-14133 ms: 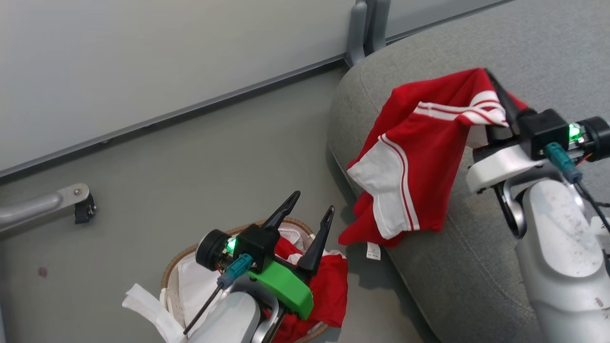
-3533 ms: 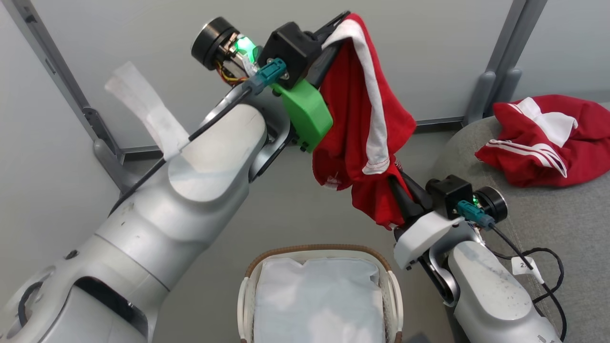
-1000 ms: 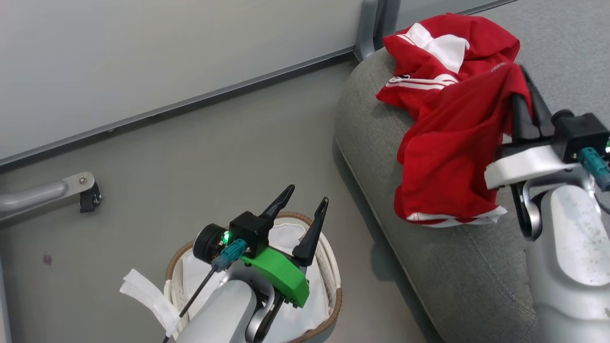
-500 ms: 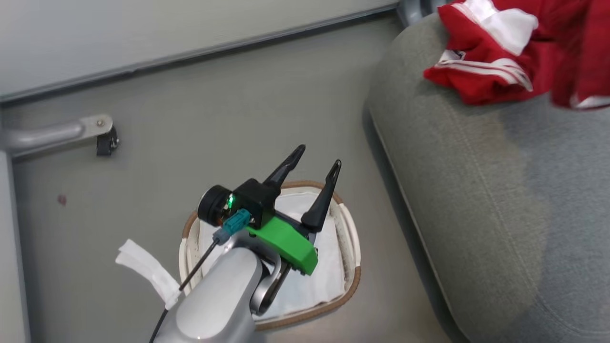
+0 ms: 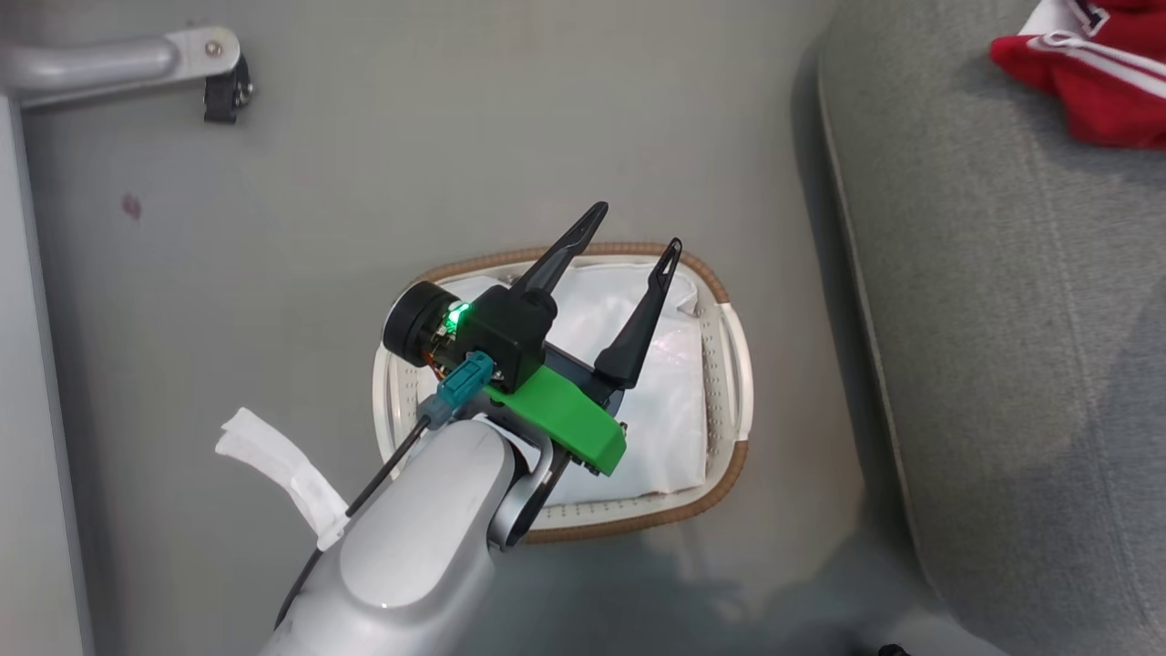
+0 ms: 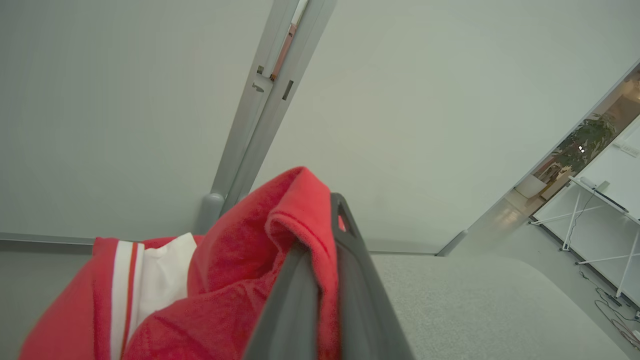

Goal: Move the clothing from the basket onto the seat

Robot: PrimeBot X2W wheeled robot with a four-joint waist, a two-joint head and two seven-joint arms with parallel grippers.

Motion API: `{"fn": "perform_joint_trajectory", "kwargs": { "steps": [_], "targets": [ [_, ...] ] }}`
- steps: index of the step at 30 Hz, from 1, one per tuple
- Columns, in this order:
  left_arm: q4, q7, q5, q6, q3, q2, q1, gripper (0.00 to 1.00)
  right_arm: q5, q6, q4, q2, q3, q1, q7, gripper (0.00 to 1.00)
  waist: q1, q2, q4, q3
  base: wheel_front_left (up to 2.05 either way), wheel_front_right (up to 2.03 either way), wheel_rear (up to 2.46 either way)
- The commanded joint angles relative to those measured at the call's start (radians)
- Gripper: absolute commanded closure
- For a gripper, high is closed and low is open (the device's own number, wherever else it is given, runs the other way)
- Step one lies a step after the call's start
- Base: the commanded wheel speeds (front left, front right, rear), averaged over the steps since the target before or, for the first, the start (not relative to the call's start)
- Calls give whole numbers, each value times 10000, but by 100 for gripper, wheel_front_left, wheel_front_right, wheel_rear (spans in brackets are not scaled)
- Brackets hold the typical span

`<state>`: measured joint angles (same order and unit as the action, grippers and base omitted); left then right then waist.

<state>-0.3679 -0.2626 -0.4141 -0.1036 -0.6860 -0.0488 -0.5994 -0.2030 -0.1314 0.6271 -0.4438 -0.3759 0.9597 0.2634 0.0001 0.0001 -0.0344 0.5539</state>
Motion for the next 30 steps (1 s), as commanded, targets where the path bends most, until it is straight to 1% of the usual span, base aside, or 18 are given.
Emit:
{"fn": "perform_joint_trajectory", "kwargs": {
  "steps": [1, 7, 8, 9, 10, 11, 14, 18, 24, 30],
  "targets": [
    [48, -32, 11, 60, -10, -33, -241, 0, -22, 14, 117, 58, -94, -98, 16, 100, -1, -1, 375, 643, 0, 0, 0],
    [-37, -32, 103, 58, 39, -33, -310, 0, -114, 14, 388, 470, -233, -590, 16, 99, -1, -1, 277, 798, 0, 0, 0],
    [-67, -32, 104, 52, 46, -32, -300, 0, -146, 14, 381, 506, -241, -678, 16, 87, -1, -1, 252, 785, 0, 0, 0],
    [-88, -33, 109, 48, 55, -32, -282, 0, -161, 14, 371, 550, -232, -746, 16, 73, -1, -1, 226, 767, 0, 0, 0],
    [-112, -33, 117, 41, 66, -32, -259, 0, -136, 14, 382, 619, -139, -809, 16, 55, -1, -1, 196, 732, 0, 0, 0],
    [-153, -33, 127, 28, 91, -32, -217, 0, -17, 14, 430, 719, 108, -891, 16, 0, -1, -1, 155, 676, 0, 0, 0],
    [-278, -33, 194, -17, 188, -32, -73, 0, 198, 14, 429, 608, 659, -1106, 17, 0, -1, -1, 18, 455, 0, 0, 0],
    [-304, -32, 212, -99, 350, -41, 144, 0, 492, 14, 235, 636, 1222, -1454, 17, 0, -1, -1, -160, 44, 0, 0, 0],
    [-352, -32, 203, -173, 611, -36, 444, 0, 671, 14, -272, 633, 1606, -2151, 17, 0, -1, -1, -355, -791, 0, 0, 0],
    [-338, -32, 21, -199, 910, -36, 893, 0, 711, 14, -605, 667, 1892, -2655, 17, 0, -1, -1, -377, -1804, 0, 0, 0]
  ]
}}
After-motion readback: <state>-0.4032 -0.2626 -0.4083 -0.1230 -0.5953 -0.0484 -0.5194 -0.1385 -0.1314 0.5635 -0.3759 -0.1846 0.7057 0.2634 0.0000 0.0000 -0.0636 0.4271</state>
